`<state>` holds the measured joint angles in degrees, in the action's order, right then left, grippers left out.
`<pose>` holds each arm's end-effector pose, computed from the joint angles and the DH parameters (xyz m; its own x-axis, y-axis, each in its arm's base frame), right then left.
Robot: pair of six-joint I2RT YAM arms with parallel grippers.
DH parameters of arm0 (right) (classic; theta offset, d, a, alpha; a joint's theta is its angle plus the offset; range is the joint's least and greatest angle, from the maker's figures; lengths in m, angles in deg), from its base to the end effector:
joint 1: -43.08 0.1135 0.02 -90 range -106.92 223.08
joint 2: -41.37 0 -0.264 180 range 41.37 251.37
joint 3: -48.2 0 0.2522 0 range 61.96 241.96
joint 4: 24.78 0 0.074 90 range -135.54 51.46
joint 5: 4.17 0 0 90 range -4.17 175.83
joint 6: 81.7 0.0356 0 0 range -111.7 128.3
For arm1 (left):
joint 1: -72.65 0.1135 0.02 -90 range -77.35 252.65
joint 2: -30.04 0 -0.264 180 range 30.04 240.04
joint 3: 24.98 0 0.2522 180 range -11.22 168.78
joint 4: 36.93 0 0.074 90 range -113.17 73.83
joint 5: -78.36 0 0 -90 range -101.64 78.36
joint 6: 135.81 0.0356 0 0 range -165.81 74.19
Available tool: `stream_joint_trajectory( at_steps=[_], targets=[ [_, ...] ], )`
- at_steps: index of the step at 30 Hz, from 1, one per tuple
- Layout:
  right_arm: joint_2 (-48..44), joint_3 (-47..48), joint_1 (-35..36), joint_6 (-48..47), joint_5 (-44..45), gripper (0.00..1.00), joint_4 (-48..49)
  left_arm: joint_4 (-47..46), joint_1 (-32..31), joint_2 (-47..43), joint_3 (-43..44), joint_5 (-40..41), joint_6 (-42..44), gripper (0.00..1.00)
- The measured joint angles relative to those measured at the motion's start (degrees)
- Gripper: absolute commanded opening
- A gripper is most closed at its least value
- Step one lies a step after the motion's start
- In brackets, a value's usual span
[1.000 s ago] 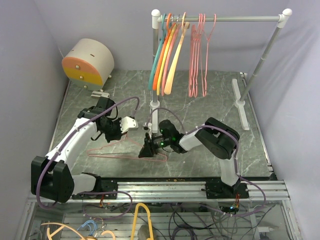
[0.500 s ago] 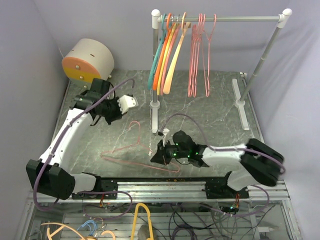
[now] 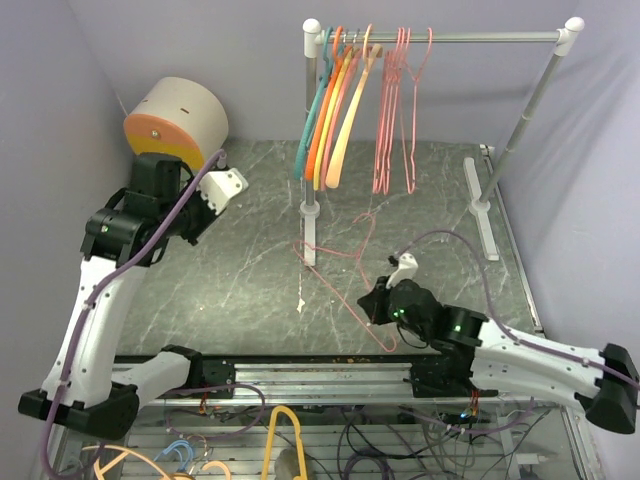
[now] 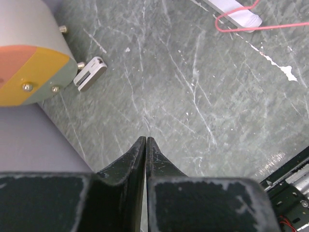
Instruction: Organize the hangers
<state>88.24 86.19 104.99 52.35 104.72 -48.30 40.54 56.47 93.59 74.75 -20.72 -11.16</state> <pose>0.0947 0.1530 0.2095 -0.6722 0.1377 -0.7275 -0.3320 0.8222 0.4624 0.1790 -0.0578 0.4267 -0.3001 0.6717 -0.6773 0.6804 0.6484 0.3415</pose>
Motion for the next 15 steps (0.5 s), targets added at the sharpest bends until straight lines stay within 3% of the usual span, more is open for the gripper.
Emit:
stream_joint_trajectory(
  at_steps=[9, 15],
  targets=[
    [-14.91, 3.93, 0.33, 5.81, 10.73, 0.00, -19.08, 2.67, 2.45, -3.19, -0.04, 0.33, -3.13, 0.15],
    [-12.61, 13.22, 0.37, 11.30, 19.06, 0.00, -30.47, 2.67, 4.98, -3.56, -0.04, -1.79, -4.15, 0.15]
  ],
)
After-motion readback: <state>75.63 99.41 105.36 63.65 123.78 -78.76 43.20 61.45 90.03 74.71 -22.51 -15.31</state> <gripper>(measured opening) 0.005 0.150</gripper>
